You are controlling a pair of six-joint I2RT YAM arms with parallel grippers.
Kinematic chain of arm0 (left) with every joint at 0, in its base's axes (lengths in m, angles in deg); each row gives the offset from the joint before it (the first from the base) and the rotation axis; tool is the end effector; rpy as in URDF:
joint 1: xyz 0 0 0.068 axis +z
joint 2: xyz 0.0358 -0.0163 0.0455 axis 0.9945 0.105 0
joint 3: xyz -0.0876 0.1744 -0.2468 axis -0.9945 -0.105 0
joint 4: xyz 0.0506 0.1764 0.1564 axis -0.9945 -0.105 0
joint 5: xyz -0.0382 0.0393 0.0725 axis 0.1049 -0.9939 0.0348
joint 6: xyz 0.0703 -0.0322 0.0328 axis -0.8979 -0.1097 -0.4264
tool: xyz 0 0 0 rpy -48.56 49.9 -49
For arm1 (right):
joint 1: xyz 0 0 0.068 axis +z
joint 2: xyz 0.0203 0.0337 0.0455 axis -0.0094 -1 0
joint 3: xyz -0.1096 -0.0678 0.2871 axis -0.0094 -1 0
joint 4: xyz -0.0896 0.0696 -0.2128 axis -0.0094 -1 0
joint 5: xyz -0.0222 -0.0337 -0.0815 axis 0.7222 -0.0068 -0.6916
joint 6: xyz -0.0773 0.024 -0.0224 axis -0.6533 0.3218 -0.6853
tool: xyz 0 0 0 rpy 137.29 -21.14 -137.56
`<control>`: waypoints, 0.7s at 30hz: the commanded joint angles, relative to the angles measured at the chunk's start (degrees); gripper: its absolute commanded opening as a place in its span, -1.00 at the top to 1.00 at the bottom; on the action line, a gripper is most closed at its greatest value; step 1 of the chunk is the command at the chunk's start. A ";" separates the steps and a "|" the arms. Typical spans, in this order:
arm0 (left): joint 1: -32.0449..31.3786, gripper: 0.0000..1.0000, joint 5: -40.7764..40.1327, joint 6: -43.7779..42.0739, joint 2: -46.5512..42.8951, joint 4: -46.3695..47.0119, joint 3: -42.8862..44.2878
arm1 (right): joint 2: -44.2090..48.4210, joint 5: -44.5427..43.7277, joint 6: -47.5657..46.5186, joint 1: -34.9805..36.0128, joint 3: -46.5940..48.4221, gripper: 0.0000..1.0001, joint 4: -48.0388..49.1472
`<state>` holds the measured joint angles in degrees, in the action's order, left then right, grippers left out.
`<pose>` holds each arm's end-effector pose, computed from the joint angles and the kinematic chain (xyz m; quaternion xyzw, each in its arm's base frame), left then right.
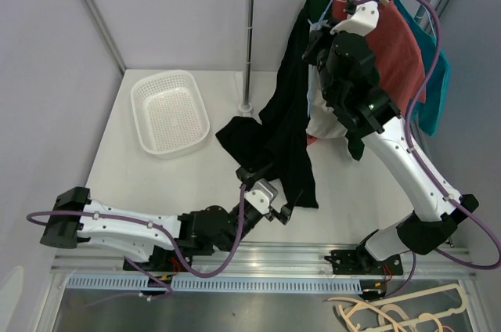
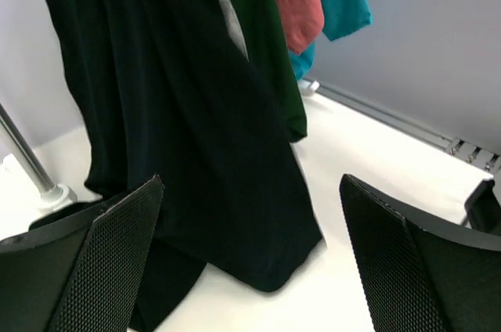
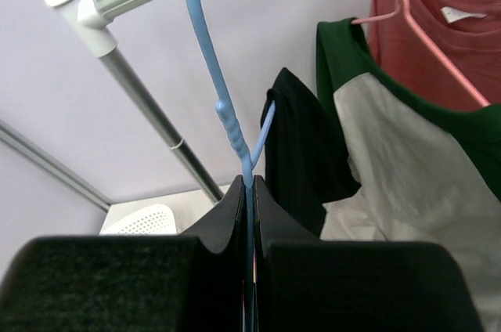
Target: Remove the t-shirt from the hanger
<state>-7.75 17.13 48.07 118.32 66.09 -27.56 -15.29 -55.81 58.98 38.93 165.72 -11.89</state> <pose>0.0472 -0.2402 0.3834 0.2572 0.6022 -0.2626 0.7087 0.2677 0.1550 0.5708 0.1124 0.6740 0.1311 0.7182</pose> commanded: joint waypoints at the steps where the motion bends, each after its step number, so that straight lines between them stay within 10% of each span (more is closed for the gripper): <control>1: 0.32 -0.99 0.85 -4.55 1.62 9.10 4.49 | 2.16 -3.02 0.41 1.33 0.60 1.00 6.18; 17: 1.46 -0.99 -15.58 -47.61 31.77 56.72 22.59 | 2.95 -6.97 -2.05 7.84 0.16 1.00 8.81; 21: 2.16 -0.59 -16.02 -47.02 31.69 56.39 21.56 | 3.21 -7.15 -2.32 8.37 0.25 1.00 8.82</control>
<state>-6.29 3.19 5.14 151.02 102.38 -7.12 -15.19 -61.05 56.81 46.76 165.02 -9.09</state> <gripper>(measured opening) 0.830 0.023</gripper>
